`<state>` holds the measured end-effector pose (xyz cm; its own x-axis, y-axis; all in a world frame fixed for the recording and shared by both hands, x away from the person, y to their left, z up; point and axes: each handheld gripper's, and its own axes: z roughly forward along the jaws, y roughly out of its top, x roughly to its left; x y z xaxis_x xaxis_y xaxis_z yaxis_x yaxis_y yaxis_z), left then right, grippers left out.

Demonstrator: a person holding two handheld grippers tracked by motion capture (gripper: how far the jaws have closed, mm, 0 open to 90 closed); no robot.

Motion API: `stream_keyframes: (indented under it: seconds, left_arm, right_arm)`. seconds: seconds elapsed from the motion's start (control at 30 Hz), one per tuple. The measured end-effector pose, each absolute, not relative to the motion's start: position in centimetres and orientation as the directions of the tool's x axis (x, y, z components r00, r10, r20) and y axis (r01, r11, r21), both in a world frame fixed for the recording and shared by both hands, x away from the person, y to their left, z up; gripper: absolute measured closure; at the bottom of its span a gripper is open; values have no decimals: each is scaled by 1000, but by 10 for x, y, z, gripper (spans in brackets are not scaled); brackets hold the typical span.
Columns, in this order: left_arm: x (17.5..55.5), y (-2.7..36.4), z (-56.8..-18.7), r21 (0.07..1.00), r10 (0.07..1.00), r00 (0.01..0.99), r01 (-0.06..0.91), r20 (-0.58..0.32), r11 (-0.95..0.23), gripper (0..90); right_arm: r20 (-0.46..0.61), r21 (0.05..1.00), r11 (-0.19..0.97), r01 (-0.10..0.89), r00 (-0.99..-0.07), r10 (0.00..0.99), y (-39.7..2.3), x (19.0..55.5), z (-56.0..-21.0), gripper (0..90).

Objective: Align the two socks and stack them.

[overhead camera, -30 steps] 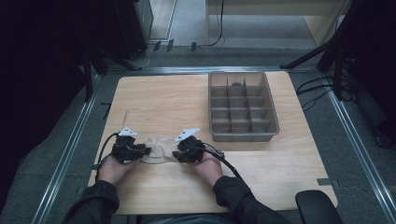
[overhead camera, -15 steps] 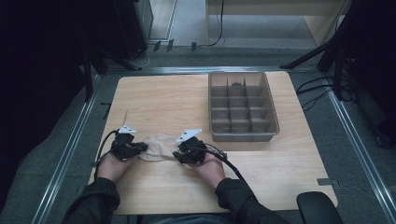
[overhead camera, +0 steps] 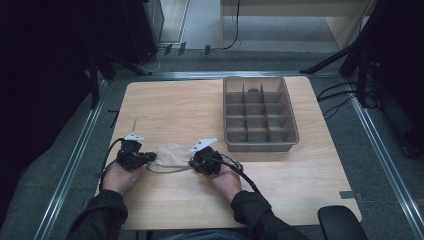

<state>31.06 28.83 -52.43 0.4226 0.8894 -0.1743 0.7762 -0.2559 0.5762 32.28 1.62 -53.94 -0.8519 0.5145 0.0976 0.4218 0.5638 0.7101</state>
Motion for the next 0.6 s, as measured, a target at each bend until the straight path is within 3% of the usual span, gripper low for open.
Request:
stream_keyframes:
  seconds: [0.33, 0.4, 0.6]
  left_arm:
    - [305, 294, -510, 591, 885, 406, 780, -229, -204, 841]
    - [305, 294, -510, 577, 885, 400, 791, -237, -203, 842]
    - [306, 291, -510, 568, 881, 401, 798, -253, -200, 845]
  right_arm:
    - [138, 721, 539, 436, -852, 505, 13, 329, -521, 832]
    - [164, 692, 557, 459, -852, 498, 15, 334, -525, 713]
    - [188, 707, 540, 456, -858, 478, 21, 334, -529, 666]
